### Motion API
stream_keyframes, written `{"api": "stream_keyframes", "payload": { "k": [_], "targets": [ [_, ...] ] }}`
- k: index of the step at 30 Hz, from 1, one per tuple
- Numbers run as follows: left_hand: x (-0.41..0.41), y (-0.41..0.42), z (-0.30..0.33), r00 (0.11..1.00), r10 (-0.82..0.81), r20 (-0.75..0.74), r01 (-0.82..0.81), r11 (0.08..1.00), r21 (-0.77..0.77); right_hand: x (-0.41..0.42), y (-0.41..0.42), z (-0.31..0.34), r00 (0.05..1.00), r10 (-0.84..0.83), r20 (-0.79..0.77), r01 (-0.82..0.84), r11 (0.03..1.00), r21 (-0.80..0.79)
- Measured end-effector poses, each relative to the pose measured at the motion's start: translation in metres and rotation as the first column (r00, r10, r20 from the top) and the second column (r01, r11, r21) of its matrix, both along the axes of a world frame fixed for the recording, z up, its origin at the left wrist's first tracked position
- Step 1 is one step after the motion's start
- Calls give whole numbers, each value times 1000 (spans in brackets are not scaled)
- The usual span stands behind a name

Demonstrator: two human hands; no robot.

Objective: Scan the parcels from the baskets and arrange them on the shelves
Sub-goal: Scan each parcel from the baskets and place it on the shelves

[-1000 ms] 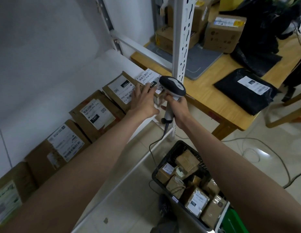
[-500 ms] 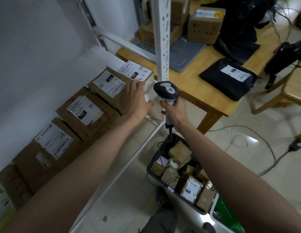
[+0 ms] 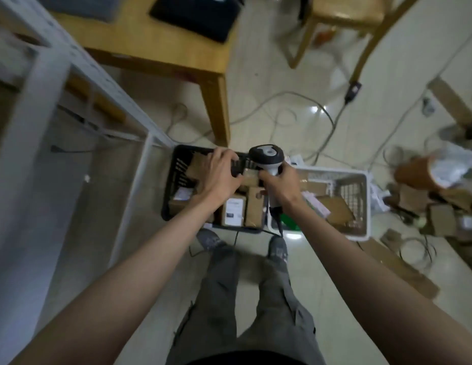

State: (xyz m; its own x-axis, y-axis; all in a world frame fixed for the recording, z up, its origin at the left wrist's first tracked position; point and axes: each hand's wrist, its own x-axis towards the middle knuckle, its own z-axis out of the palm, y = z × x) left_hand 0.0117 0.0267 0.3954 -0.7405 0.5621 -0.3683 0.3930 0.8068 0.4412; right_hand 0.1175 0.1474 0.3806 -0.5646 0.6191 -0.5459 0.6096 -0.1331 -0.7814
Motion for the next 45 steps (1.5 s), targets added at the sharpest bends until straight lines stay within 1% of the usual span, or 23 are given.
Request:
{"api": "stream_keyframes", "payload": {
  "k": [4,6,9,13,17,22,25,29,31,34,40,45],
  "targets": [
    [68,29,-61,991,-36,125,46,995,-84,84,22,-47,980,-179,89,180,984,-4],
    [95,35,-97,982,-22,186,44,992,-116,118,29,-77,969,-215,122,220,975,-22],
    [125,35,-158,964,56,260,-8,984,-181,154,31,-126,958,-239,160,256,962,-99],
    [148,32,-243,939,215,267,-130,944,-305,180,28,-193,952,-254,169,282,944,-171],
    [156,32,-326,896,372,244,-275,894,-352,189,19,-263,961,-218,169,246,954,-171],
    [158,40,-397,849,491,198,-389,832,-397,195,5,-320,954,-252,162,286,925,-249],
    [161,45,-424,831,535,154,-436,798,-417,200,-1,-341,946,-273,172,313,905,-288],
    [158,49,-435,818,559,139,-449,770,-453,207,0,-348,938,-288,191,337,884,-323],
    [157,49,-431,824,553,122,-445,766,-464,209,4,-342,939,-282,196,334,885,-326],
    [160,45,-414,816,567,112,-471,765,-439,211,11,-326,948,-263,182,308,901,-305],
    [164,24,-349,781,609,137,-529,763,-373,207,29,-266,958,-253,137,285,900,-330],
    [168,5,-270,753,634,176,-559,758,-336,200,45,-194,981,-179,72,193,921,-339]
  ]
}}
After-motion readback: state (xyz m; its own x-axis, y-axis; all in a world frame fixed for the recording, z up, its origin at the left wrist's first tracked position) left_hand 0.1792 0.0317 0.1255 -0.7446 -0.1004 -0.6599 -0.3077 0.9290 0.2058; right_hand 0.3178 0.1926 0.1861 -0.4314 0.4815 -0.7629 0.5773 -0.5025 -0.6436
